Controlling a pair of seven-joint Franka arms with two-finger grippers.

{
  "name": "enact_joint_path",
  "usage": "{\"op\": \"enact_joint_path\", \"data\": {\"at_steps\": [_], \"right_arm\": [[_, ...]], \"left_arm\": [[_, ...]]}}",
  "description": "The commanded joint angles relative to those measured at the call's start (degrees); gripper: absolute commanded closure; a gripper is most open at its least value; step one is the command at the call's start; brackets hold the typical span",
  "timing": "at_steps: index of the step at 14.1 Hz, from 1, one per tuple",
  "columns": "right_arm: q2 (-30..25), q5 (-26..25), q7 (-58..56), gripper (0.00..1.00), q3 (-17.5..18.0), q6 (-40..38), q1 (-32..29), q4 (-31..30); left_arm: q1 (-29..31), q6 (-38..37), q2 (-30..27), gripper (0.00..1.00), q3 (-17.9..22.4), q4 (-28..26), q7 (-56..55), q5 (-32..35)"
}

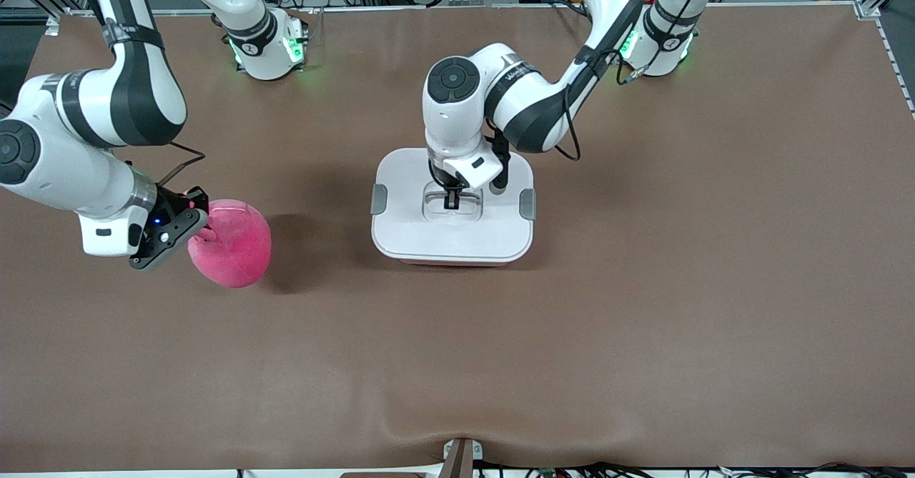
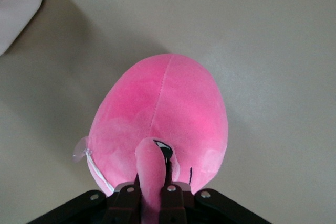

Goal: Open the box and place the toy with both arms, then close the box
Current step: 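Lift the lid off with the left gripper while the right gripper carries the toy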

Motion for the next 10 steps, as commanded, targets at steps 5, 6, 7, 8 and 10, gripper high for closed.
{"op": "enact_joint_path", "data": {"at_steps": [5, 6, 7, 8, 10], "right_arm": [[0.5, 1.0, 5.4, 1.0, 0.0, -1.4, 0.7, 1.7], [0.5, 1.7, 6.8, 1.0, 0.0, -1.5, 0.8, 1.7], [0.5, 3.8, 9.3, 1.0, 0.0, -2.2, 0.8, 1.9], [0.5, 5.5, 11.1, 1.0, 0.0, -3.4, 0.9, 2.8], [1.1, 5.9, 14.9, 1.0, 0.0, -6.2, 1.7, 4.5]], "left_arm": [[0.3, -3.1, -4.6, 1.0, 0.2, -0.3, 3.0, 1.2], [0.4, -4.2, -5.5, 1.0, 0.3, -0.3, 4.2, 1.2], [0.6, -5.0, -6.3, 1.0, 0.4, -0.3, 5.2, 1.2], [1.2, -5.7, -7.1, 1.0, 0.5, -0.3, 5.9, 1.2], [3.1, -7.0, -9.0, 1.0, 0.6, -0.3, 9.2, 1.2]]}}
